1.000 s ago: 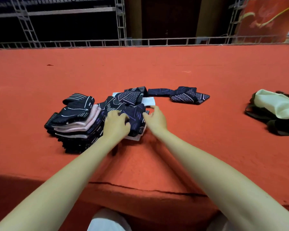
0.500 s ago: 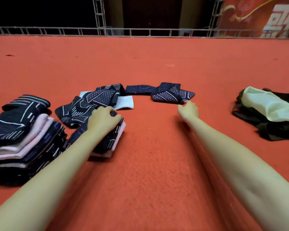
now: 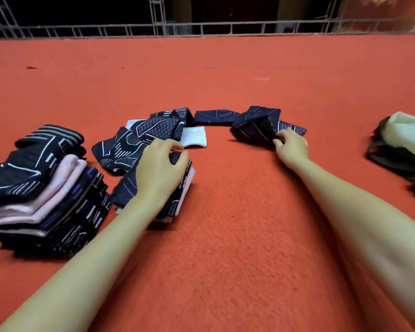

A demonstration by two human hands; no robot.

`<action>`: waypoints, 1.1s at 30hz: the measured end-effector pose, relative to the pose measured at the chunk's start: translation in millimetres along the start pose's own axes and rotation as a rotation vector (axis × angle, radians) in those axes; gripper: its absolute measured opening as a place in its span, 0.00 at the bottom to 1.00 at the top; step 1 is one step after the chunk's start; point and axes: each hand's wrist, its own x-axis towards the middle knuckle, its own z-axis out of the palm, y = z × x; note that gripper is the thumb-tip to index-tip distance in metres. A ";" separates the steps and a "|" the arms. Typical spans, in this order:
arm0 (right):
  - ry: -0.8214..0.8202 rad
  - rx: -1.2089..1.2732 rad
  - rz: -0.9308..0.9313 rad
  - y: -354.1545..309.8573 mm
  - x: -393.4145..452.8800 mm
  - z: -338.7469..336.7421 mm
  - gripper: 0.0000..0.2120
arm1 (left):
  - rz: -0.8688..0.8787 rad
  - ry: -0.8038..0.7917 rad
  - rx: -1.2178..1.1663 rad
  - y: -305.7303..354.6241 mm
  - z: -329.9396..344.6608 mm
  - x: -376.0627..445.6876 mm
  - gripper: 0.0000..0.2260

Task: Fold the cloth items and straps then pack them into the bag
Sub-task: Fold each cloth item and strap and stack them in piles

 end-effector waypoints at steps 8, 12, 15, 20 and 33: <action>0.115 0.466 -0.187 -51.0 -92.6 -79.9 0.09 | 0.170 -0.002 -0.280 51.0 -25.7 -38.2 0.09; 0.044 0.592 -0.321 -73.7 -128.3 -116.9 0.10 | -0.098 -0.222 -0.515 73.6 -15.9 -62.7 0.17; -0.092 0.593 -0.398 -83.0 -150.0 -137.6 0.10 | -0.172 -0.331 -0.658 81.7 -9.8 -85.4 0.23; -0.303 0.573 -0.476 -95.5 -177.8 -156.9 0.09 | -0.157 -0.194 -0.866 90.1 -19.1 -110.6 0.18; -0.739 0.248 0.029 -13.0 -184.7 -127.3 0.06 | -0.134 -0.178 -0.649 35.8 -29.1 -140.1 0.24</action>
